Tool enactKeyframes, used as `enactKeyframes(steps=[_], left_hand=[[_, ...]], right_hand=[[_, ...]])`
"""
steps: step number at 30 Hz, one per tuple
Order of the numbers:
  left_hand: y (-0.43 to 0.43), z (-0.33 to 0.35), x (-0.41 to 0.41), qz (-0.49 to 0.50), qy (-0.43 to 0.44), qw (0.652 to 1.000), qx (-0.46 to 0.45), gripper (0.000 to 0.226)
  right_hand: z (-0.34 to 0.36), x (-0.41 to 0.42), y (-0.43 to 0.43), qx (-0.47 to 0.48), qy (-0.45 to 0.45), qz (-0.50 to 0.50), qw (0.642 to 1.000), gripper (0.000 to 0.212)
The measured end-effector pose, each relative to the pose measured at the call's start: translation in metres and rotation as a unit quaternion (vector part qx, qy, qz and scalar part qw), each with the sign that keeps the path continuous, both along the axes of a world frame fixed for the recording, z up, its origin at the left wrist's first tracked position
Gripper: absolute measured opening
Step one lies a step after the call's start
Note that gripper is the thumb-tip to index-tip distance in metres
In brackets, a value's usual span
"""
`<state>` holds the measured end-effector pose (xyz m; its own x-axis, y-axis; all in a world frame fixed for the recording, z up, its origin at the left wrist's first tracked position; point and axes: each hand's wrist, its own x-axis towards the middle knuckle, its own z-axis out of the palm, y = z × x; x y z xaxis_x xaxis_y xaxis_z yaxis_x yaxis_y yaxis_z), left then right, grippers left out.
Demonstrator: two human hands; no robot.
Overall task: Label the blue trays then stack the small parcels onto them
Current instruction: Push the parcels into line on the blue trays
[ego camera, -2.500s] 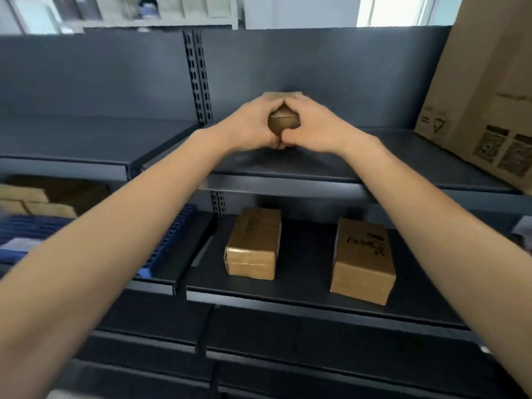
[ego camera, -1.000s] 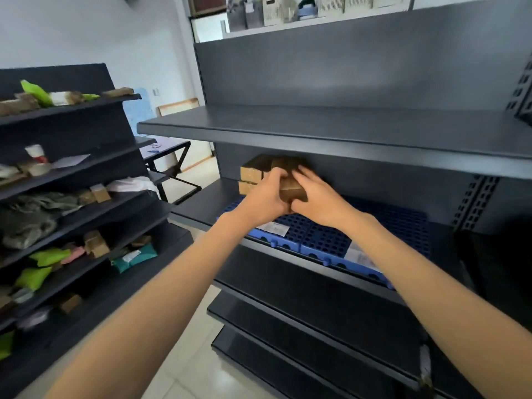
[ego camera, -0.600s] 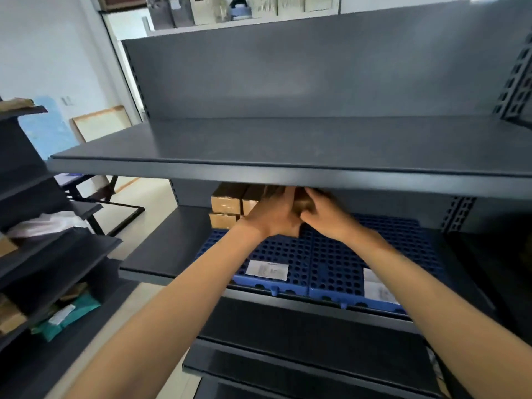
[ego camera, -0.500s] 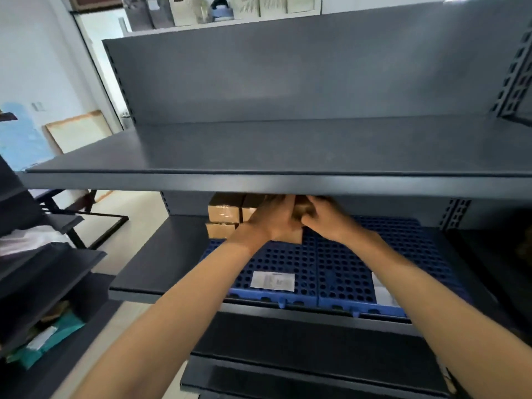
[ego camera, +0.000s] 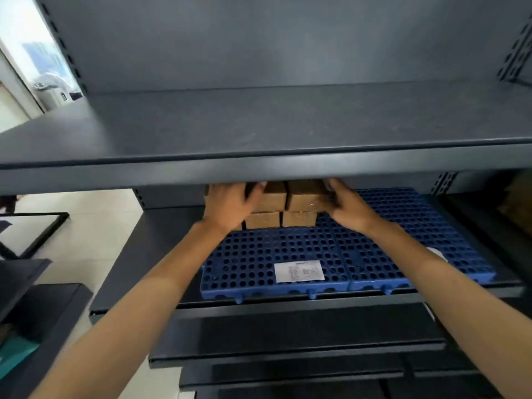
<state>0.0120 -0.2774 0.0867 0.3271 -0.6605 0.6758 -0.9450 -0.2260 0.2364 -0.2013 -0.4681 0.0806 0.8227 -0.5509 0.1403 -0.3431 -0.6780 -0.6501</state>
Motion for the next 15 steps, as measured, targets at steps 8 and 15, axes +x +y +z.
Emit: enactKeyframes(steps=[8, 15], left_hand=[[0.026, -0.006, 0.053, -0.050, 0.622, 0.778, -0.067, 0.048], [0.019, -0.009, 0.050, -0.093, 0.641, 0.761, -0.026, 0.046]], right_hand=[[0.012, 0.028, 0.010, 0.262, -0.081, -0.104, 0.956, 0.026], [0.008, 0.041, 0.017, 0.292, -0.082, -0.092, 0.948, 0.025]])
